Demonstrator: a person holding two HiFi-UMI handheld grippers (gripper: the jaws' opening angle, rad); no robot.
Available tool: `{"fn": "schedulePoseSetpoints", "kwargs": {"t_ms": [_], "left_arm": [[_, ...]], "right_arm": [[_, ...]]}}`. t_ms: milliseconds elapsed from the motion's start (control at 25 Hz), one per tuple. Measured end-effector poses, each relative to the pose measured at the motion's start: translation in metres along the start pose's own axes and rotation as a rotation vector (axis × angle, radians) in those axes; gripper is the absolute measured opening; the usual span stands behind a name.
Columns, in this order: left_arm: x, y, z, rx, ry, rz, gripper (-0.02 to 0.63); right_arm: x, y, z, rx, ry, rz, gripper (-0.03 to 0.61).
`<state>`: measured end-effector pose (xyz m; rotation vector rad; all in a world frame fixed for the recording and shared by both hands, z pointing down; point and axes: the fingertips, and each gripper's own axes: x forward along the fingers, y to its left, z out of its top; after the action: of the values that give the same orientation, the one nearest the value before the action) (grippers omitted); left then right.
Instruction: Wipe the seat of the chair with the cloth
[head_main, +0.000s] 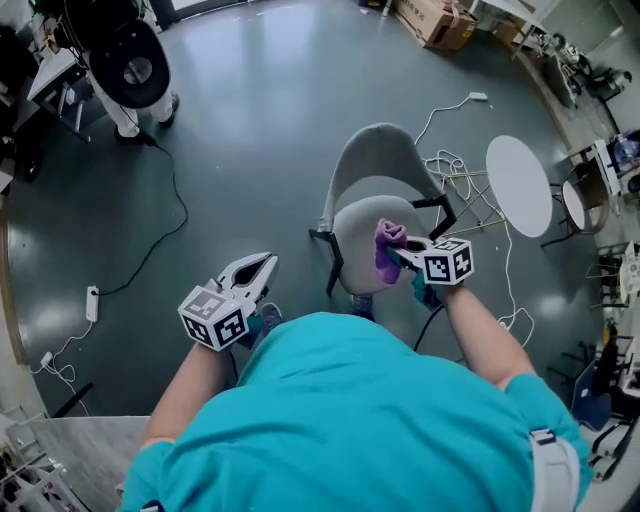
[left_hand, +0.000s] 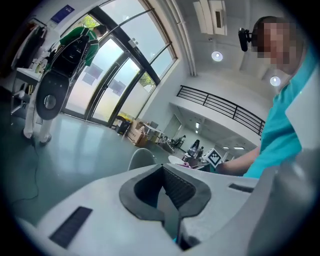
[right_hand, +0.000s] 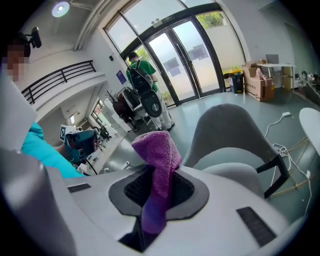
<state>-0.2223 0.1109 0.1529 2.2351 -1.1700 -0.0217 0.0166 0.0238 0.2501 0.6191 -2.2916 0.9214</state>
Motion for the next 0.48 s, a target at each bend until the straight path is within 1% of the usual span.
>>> {"fn": "schedulePoseSetpoints", "kwargs": {"t_ms": [120, 240, 400, 480], "left_arm": [[0.046, 0.01, -0.016, -0.02, 0.037, 0.047, 0.003], [0.088, 0.027, -0.034, -0.034, 0.073, 0.112, 0.003], [0.132, 0.065, -0.059, -0.044, 0.082, 0.174, 0.003], [0.152, 0.086, -0.078, -0.055, 0.088, 0.193, 0.003]], "right_arm": [[0.022, -0.055, -0.014, 0.027, 0.062, 0.025, 0.058], [0.061, -0.101, -0.031, 0.041, 0.138, 0.069, 0.058], [0.127, -0.149, -0.049, -0.013, 0.227, 0.101, 0.058], [0.163, -0.165, -0.063, -0.035, 0.266, 0.116, 0.058]]}}
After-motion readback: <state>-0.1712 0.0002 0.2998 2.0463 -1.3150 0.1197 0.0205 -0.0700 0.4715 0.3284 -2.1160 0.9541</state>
